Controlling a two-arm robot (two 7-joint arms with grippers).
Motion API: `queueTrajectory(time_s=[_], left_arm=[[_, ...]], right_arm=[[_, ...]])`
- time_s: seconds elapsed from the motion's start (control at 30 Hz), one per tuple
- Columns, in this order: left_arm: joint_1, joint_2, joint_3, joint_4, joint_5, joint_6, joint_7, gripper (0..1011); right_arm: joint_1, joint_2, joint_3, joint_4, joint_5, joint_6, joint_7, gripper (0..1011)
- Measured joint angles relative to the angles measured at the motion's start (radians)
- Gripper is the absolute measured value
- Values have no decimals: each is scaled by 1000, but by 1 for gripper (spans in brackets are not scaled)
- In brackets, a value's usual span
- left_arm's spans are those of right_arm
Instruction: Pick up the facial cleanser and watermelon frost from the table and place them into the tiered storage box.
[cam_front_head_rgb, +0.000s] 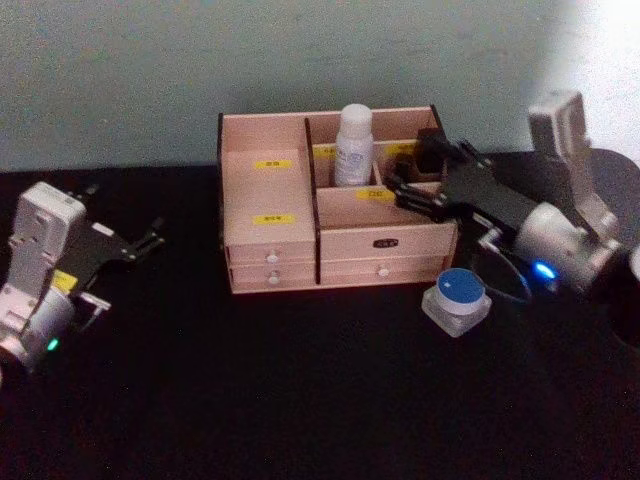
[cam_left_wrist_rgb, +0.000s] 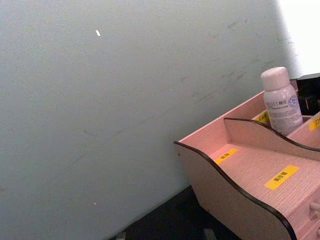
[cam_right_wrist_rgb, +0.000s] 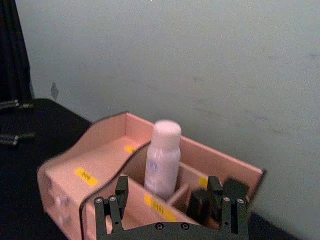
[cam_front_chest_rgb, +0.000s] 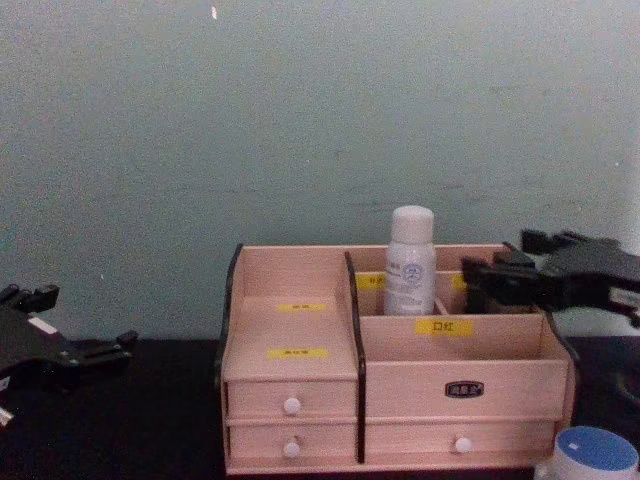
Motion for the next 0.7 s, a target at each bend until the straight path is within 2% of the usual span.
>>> queueTrajectory(time_s=[0.27,0.47,0.7], left_arm=[[0,0,0,0,0,0,0,1001],[0,0,0,0,0,0,0,1001],[0,0,0,0,0,0,0,1001]], right_arm=[[-116,78,30,-91,30,7,-7,1003],[-175,124,43,-136,44,19,-7,1002],[-222,159,50,-167,54,42,-7,1002]])
